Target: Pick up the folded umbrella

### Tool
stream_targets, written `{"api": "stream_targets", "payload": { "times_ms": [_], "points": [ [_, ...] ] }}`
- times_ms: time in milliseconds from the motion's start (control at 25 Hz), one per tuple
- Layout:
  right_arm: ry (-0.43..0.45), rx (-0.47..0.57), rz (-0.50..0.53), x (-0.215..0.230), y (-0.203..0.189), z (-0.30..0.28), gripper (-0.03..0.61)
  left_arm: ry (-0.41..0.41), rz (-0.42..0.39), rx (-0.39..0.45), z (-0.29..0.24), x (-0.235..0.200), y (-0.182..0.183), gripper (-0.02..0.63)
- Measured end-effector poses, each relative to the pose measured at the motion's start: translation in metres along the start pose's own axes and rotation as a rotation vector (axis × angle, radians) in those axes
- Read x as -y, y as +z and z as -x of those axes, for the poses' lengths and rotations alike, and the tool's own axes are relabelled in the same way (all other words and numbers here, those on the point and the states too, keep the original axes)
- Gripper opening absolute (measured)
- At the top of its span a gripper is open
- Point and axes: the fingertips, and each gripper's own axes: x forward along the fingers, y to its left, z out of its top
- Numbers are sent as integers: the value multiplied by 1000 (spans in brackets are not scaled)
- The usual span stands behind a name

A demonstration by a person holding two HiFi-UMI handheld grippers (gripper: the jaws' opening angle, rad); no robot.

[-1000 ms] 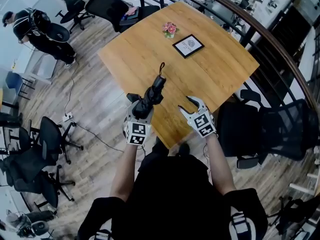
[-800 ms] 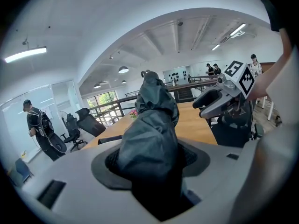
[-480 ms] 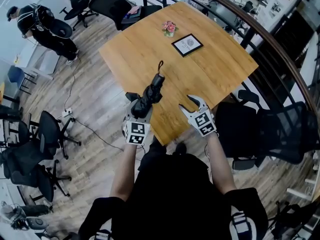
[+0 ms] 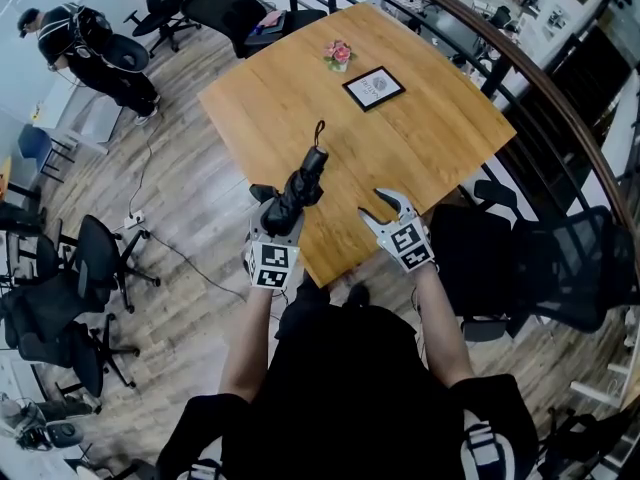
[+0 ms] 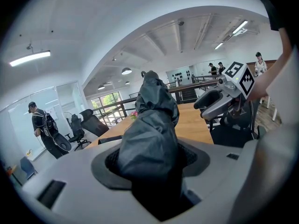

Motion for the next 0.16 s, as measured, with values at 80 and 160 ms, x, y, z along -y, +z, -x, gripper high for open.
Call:
{"api": "stream_targets", "payload": {
  "times_ms": [80,160],
  "points": [
    [3,2,2,0,1,1,225,3,0,1,1,0,1,279],
    [7,6,5,0,2,1,225,8,-7,19,1,-1,6,279]
  ]
}}
